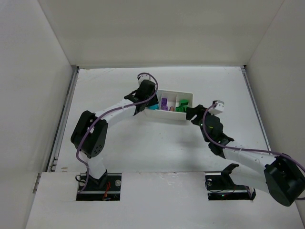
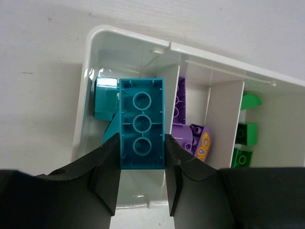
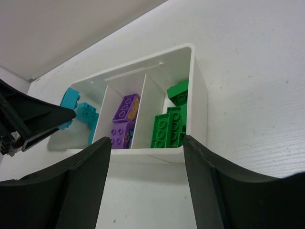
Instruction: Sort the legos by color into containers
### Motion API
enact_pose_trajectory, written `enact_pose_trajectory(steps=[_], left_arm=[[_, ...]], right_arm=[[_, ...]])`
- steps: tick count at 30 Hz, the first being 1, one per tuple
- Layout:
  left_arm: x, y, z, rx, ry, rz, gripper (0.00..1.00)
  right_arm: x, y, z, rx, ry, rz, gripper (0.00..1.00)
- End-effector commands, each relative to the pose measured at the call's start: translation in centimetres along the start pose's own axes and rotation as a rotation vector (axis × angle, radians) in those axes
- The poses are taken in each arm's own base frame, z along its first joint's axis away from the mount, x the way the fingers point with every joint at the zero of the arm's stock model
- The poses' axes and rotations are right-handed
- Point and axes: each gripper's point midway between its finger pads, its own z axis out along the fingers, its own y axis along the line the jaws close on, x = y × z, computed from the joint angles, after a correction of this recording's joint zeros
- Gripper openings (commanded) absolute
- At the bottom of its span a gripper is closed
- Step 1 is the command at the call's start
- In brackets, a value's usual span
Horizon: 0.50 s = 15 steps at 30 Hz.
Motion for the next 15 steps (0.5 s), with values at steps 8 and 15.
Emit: enact_pose_trajectory(steps=[8,15], left_arm=[[-4.3,-2.3,-2.8,0.042,-0.109,0.057,0.73],[-7.0,-3.3,-8.6,0.119,-0.223,0.023,1.0]], right_arm=[[-0.9,1.2,0.4,-0.034,-0.041,0.015,0.69],[-1.3,1.2,0.0,-0.039,-0.052,0.023,0.56]])
